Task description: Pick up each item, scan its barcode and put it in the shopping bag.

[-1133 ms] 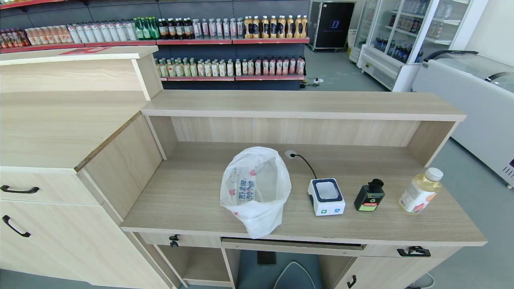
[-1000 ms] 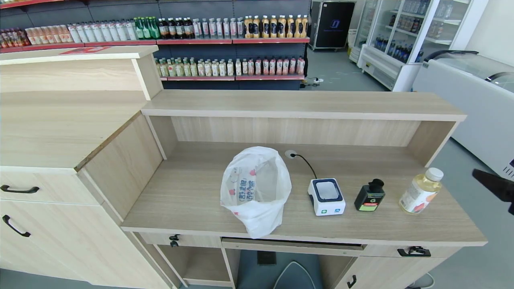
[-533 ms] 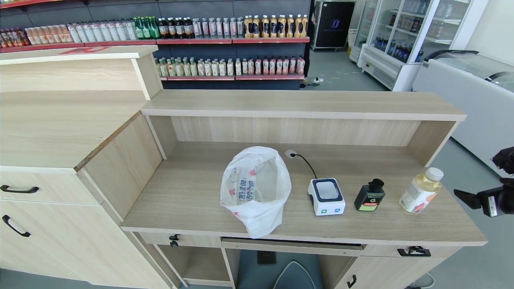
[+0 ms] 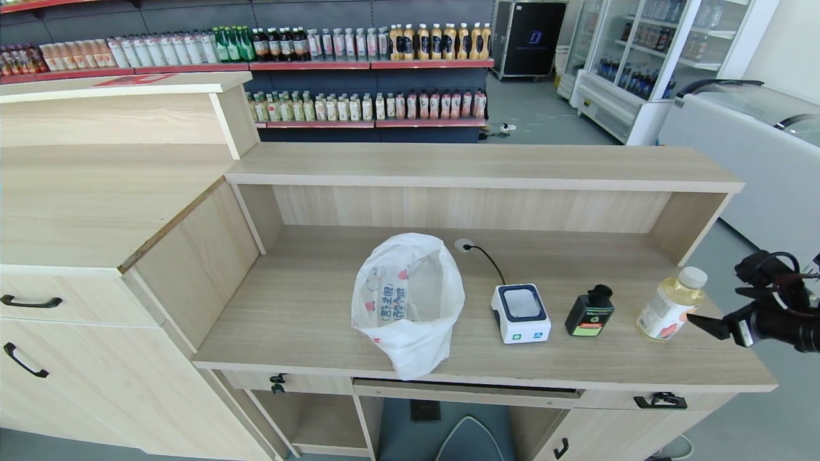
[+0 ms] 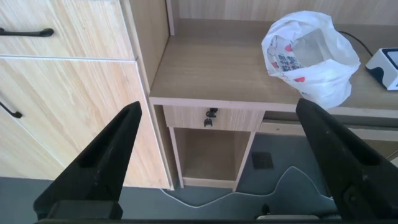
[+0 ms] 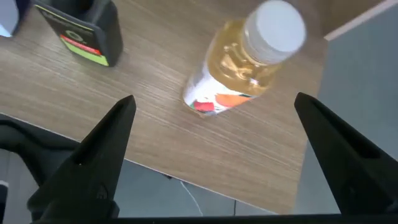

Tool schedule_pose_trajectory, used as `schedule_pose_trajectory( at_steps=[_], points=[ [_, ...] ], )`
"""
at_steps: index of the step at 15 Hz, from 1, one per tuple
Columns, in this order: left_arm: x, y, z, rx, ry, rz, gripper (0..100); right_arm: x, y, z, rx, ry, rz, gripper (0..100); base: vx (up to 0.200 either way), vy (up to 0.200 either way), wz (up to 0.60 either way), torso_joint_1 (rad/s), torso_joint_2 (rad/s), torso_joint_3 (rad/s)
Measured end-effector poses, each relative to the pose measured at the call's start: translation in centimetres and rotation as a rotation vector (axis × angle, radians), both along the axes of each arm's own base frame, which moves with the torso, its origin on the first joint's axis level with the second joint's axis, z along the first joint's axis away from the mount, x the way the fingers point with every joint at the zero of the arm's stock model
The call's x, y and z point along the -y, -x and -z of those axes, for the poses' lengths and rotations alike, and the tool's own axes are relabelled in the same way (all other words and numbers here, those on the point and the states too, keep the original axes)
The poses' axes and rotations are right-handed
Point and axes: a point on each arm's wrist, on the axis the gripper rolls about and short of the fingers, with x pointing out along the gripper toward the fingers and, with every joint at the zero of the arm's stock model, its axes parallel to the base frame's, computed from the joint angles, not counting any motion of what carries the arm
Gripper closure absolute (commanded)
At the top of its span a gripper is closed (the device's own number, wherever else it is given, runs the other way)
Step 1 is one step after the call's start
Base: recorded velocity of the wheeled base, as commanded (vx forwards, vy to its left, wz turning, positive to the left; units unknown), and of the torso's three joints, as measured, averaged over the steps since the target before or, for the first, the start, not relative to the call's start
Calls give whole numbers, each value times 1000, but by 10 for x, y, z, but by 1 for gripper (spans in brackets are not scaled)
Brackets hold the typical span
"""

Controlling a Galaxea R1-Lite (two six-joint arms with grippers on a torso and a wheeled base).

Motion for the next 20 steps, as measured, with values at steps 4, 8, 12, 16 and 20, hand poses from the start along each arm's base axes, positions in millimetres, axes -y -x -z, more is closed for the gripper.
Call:
schedule_pose_trajectory(
  at_steps=[4,8,12,16,20],
  points=[
    [0,0,0,0,0,-1,0,-25,-29,19,-34,-44,-166,0,0,0,0,0,0,0],
    [0,0,0,0,0,-1,0,-37,-51,32,-47,-30,-232,0,0,0,0,0,0,0],
    [0,0,0,0,0,0,0,-55,-69,46,-64,-35,-294,0,0,0,0,0,0,0],
    [0,0,0,0,0,0,0,-73,-84,57,-66,-44,-365,0,0,0,0,0,0,0],
    [0,0,0,0,0,0,0,-81,-94,66,-62,-11,-410,0,0,0,0,0,0,0]
  ],
)
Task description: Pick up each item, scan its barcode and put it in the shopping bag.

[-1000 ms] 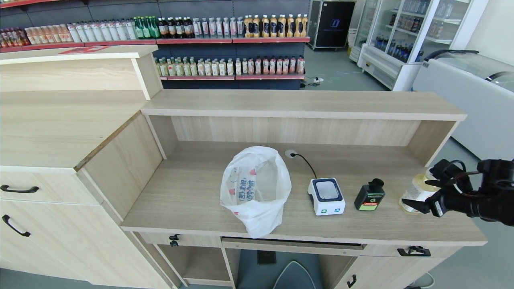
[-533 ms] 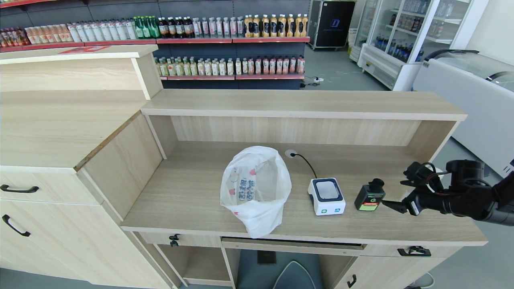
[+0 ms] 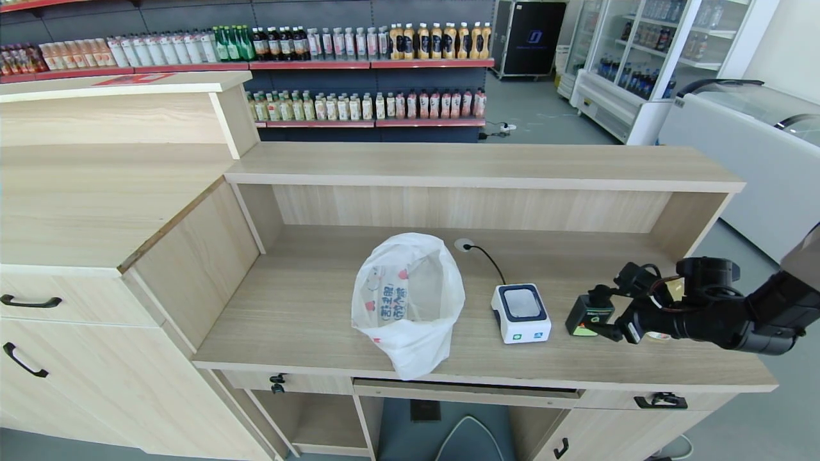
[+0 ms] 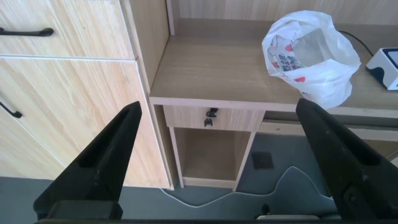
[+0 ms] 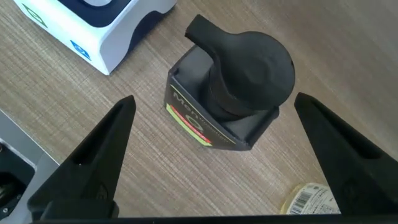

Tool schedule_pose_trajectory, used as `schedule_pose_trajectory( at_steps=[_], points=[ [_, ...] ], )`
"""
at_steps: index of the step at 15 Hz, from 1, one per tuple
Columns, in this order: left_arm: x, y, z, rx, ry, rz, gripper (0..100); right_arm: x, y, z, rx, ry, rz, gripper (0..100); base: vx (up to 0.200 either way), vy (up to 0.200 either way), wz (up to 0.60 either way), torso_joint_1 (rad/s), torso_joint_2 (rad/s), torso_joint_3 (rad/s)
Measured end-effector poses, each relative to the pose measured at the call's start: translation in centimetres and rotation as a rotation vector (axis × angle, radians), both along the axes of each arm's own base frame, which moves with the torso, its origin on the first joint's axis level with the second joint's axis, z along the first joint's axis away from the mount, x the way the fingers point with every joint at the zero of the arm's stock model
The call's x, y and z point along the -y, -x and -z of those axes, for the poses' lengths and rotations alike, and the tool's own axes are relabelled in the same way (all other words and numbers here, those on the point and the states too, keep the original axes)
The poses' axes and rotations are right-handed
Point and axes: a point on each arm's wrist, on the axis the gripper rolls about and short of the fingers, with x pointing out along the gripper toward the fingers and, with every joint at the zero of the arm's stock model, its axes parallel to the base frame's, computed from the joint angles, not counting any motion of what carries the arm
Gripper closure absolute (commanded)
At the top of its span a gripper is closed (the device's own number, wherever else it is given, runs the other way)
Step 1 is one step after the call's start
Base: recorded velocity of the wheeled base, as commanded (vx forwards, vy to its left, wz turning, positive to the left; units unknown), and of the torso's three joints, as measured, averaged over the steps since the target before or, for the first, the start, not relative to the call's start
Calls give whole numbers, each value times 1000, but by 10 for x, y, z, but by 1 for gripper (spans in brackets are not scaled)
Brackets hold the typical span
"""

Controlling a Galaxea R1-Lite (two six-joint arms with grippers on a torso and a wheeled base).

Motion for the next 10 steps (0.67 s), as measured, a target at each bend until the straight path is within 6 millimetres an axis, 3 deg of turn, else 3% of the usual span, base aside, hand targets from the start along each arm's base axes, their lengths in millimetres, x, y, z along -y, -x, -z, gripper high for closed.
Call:
schedule_pose_trajectory(
  at_steps=[10],
  points=[
    [0,0,0,0,0,0,0,-25,-21,17,0,4,-68,0,0,0,0,0,0,0]
  ],
)
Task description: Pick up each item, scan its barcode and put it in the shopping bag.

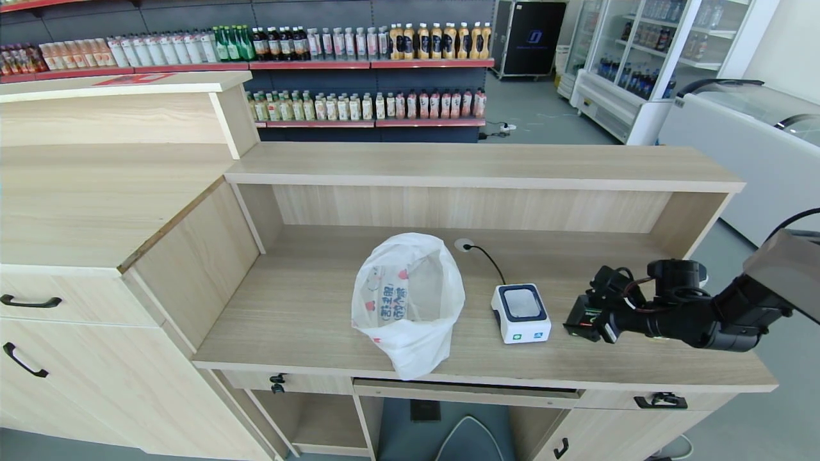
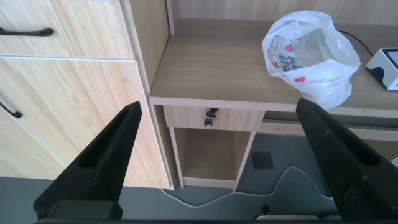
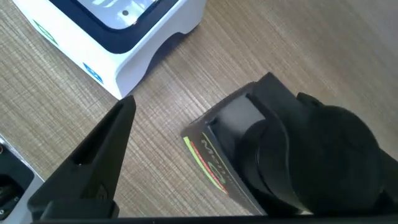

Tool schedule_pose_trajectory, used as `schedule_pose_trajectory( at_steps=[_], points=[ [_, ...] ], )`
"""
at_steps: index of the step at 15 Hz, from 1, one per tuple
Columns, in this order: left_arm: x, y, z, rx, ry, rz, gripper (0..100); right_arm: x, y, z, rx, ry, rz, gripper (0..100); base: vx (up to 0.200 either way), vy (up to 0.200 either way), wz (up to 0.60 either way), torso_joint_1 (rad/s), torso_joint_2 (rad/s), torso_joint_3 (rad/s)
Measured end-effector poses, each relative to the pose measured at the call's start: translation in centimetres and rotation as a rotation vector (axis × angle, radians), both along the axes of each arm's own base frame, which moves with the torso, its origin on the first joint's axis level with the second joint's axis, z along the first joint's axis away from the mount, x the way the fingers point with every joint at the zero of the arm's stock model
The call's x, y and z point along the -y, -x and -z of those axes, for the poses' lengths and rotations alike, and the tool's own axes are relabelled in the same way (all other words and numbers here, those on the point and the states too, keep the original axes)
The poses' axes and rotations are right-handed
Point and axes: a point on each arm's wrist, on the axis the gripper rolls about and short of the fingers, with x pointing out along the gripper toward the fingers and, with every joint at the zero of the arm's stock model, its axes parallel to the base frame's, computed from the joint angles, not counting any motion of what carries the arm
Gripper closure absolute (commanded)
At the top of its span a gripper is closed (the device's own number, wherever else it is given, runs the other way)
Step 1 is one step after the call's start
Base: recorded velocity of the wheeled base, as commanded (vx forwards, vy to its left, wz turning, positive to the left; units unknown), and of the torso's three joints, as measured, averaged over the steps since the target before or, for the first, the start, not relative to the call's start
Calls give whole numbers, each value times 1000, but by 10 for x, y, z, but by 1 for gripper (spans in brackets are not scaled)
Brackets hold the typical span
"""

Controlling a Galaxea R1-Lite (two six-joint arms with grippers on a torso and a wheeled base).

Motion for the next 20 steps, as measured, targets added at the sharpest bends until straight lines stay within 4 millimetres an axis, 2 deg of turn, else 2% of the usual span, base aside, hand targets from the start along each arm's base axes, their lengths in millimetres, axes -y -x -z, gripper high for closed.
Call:
schedule_pose_trajectory(
  at_steps=[2,3,11,14,15,17,18,20],
  points=[
    [0,0,0,0,0,0,0,-3,-3,1,6,3,-8,0,0,0,0,0,0,0],
    [0,0,0,0,0,-1,0,-4,-3,2,6,5,-10,100,0,0,0,0,0,0],
    [0,0,0,0,0,0,0,-1,3,6,5,59,-12,100,0,0,0,0,0,0],
    [0,0,0,0,0,-1,0,9,6,-8,26,98,60,100,0,0,0,0,0,0],
    [0,0,0,0,0,-1,0,9,6,-21,56,103,64,100,0,0,0,0,0,0],
    [0,0,0,0,0,-1,0,11,14,-65,173,139,66,100,0,0,0,0,0,0],
    [0,0,0,0,0,-1,0,12,22,-87,225,162,65,100,0,0,0,0,0,0],
    [0,0,0,0,0,-1,0,7,54,-137,371,246,30,100,0,0,0,0,0,0]
  ],
)
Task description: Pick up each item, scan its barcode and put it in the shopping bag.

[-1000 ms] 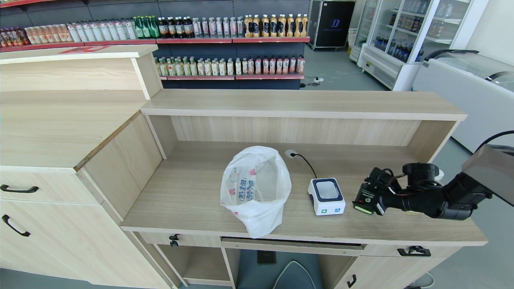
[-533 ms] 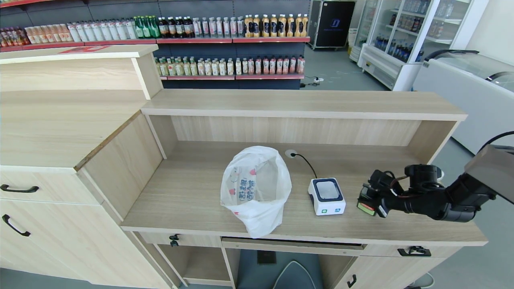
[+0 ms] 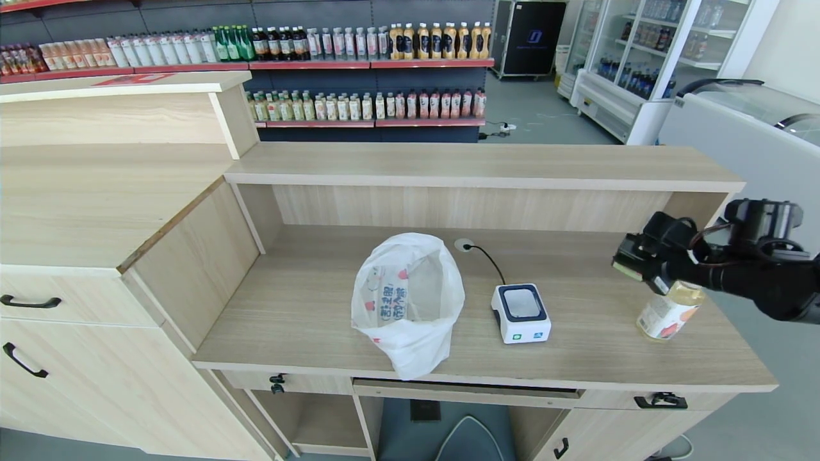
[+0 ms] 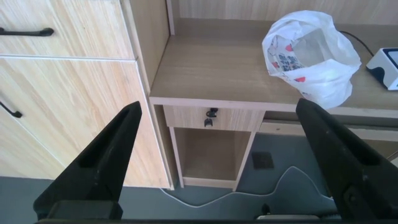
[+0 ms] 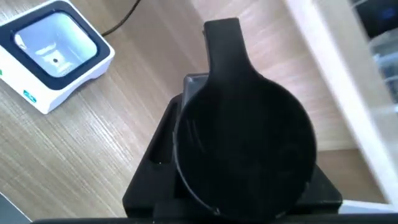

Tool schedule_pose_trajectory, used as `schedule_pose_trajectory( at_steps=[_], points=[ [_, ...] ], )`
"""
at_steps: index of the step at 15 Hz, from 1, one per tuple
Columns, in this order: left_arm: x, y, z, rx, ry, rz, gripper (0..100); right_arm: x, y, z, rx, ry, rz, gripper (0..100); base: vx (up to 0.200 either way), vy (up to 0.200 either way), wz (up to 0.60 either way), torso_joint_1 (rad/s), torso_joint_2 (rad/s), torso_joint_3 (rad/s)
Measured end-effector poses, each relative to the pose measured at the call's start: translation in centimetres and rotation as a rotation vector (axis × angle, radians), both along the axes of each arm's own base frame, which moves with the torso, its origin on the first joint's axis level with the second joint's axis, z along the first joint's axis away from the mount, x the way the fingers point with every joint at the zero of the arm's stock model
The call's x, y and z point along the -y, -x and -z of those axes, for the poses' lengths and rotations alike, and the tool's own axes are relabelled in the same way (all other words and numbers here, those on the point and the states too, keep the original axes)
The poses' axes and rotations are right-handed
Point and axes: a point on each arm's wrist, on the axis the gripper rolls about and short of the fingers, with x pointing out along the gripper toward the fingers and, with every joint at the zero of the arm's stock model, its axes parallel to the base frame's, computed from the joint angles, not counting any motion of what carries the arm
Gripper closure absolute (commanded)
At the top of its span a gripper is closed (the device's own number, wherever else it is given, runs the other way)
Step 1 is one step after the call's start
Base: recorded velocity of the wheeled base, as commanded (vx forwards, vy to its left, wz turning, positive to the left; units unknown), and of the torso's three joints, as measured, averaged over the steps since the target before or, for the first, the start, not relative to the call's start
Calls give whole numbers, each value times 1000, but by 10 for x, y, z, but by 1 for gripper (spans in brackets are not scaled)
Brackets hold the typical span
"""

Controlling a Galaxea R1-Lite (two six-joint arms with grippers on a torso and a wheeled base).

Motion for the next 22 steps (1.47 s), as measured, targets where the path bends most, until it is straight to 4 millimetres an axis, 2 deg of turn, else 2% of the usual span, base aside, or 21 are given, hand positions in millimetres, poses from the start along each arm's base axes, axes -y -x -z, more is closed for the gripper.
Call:
schedule_pose_trajectory(
  at_steps=[2,5,9,11,13,15,17,20,22],
  points=[
    [0,0,0,0,0,1,0,-9,41,-27,131,148,-105,100,0,0,0,0,0,0],
    [0,0,0,0,0,0,0,-42,94,-38,371,486,-405,100,0,0,0,0,0,0],
    [0,0,0,0,0,1,0,-106,141,-69,852,808,-677,100,0,0,0,0,0,0],
    [0,0,0,0,0,0,0,-130,162,-89,1136,900,-712,100,0,0,0,0,0,0],
    [0,0,0,0,0,0,0,-152,186,-105,1416,919,-706,100,0,0,0,0,0,0],
    [0,0,0,0,0,0,0,-167,202,-104,1565,892,-740,100,0,0,0,0,0,0],
    [0,0,0,0,0,1,0,-179,210,-101,1668,853,-813,100,0,0,0,0,0,0],
    [0,0,0,0,0,1,0,-185,213,-88,1640,825,-906,100,0,0,0,0,0,0],
    [0,0,0,0,0,1,0,-188,212,-77,1548,810,-993,100,0,0,0,0,0,0]
  ],
)
